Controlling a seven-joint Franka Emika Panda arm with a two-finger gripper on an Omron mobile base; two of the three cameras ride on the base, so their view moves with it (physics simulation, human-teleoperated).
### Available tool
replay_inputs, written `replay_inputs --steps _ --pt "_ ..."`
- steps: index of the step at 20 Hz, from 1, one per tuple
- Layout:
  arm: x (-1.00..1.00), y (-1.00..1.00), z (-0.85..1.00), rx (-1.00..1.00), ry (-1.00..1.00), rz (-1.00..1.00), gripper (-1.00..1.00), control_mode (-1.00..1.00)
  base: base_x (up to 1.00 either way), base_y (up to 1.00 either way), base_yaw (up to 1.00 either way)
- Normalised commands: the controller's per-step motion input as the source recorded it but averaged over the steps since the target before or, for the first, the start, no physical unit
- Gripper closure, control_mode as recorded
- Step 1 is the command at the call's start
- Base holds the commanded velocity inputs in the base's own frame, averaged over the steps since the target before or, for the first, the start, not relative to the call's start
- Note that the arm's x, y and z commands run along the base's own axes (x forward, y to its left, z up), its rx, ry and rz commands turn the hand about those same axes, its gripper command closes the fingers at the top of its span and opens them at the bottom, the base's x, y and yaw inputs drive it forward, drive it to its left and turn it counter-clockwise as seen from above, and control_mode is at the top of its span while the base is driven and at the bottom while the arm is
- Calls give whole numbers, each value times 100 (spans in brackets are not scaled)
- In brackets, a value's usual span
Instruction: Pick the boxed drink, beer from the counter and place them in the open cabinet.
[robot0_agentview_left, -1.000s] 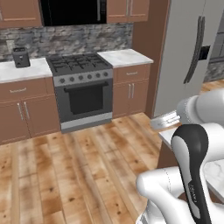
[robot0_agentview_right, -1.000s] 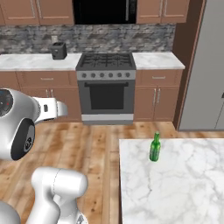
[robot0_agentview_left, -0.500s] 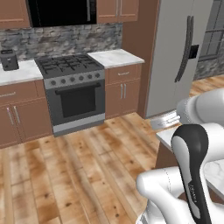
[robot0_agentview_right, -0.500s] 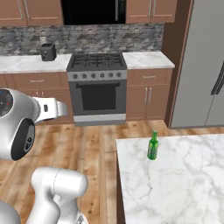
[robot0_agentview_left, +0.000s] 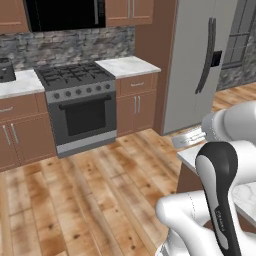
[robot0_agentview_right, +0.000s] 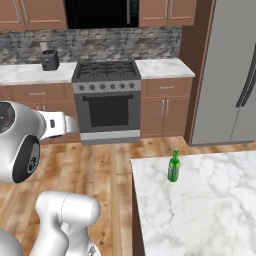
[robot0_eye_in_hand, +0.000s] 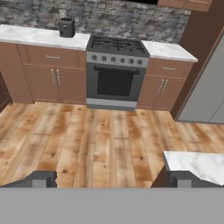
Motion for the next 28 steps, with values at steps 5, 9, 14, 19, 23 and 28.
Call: replay_inputs --steps 5,9,14,19,23,28 --pt "0 0 0 0 0 0 -100 100 14 -65 -2" --pt "0 0 0 0 0 0 -100 100 13 -38 0" --pt "0 0 0 0 0 0 -100 100 11 -4 0" --pt "0 0 0 0 0 0 -100 100 2 0 0" --pt "0 0 0 0 0 0 -100 -100 0 0 0" --pt "0 -3 0 1 -1 1 -100 -100 0 0 0"
